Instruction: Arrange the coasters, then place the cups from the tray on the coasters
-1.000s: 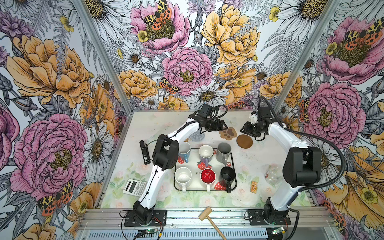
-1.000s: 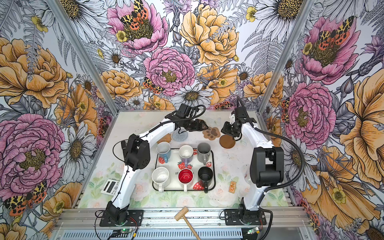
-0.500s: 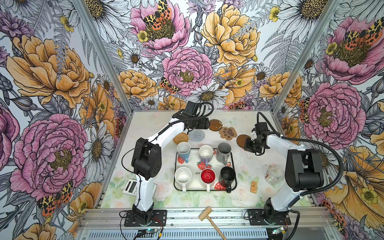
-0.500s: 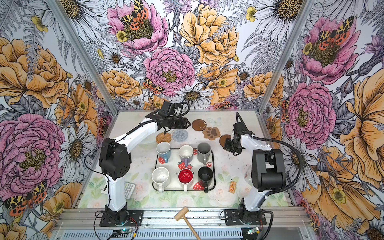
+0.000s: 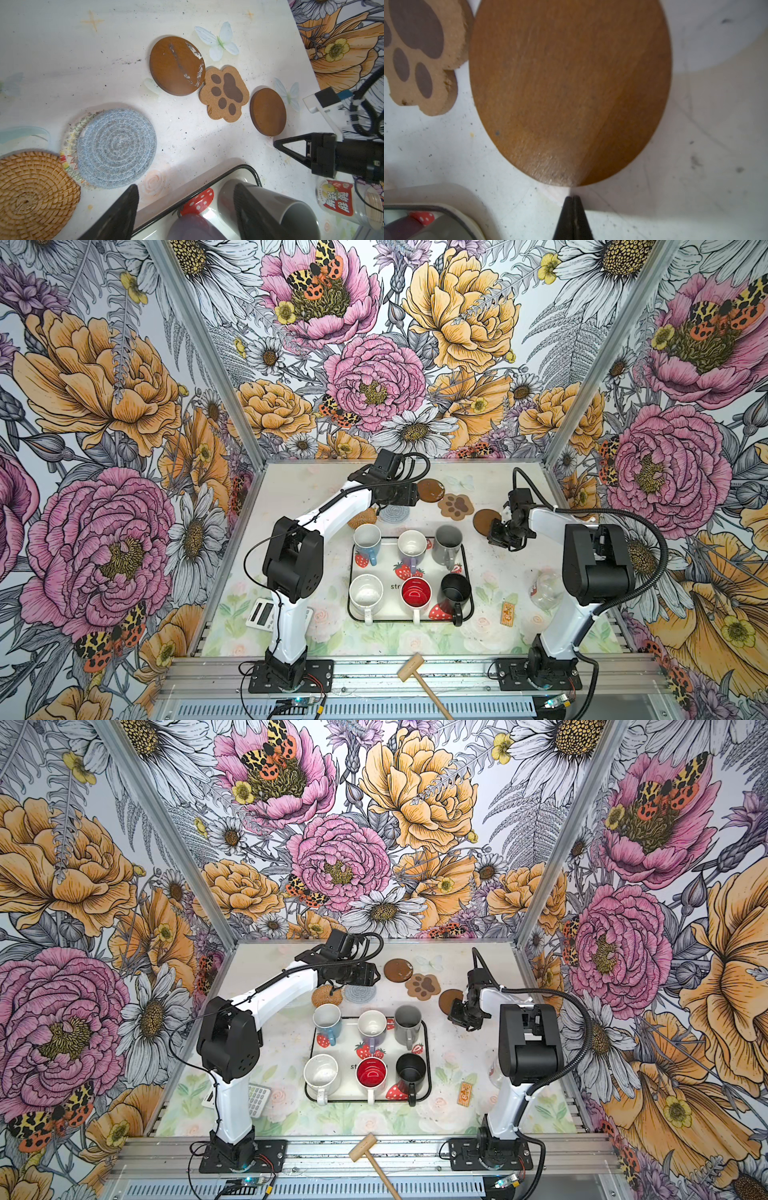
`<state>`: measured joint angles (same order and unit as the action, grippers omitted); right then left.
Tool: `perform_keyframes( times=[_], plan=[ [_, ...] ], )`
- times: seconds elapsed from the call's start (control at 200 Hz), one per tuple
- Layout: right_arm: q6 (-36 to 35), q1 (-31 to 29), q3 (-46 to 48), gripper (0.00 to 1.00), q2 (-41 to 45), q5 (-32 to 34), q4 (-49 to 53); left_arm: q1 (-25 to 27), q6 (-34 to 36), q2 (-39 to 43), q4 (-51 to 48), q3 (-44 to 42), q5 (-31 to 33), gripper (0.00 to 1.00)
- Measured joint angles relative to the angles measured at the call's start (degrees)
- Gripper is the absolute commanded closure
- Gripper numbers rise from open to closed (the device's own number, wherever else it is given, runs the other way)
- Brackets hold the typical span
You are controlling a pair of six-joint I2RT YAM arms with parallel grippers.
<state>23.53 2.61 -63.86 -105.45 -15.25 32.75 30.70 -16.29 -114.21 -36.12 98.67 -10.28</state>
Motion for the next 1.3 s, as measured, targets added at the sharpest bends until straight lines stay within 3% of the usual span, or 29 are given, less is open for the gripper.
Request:
perform_keyframes(
  times=[0.706, 1.296],
  plan=[
    [1.92, 4.07, -14.25, 1.00, -10.99, -3.45, -0.79, 0.20, -0.22, 0.00, -0.02, -2.56, 1.31, 0.26],
    [3.02, 4.98, -19.78, 1.00, -15.02, -5.38, -0.72, -0.09, -0.24, 0.00, -0.04, -2.60, 1.31, 0.26]
  ],
)
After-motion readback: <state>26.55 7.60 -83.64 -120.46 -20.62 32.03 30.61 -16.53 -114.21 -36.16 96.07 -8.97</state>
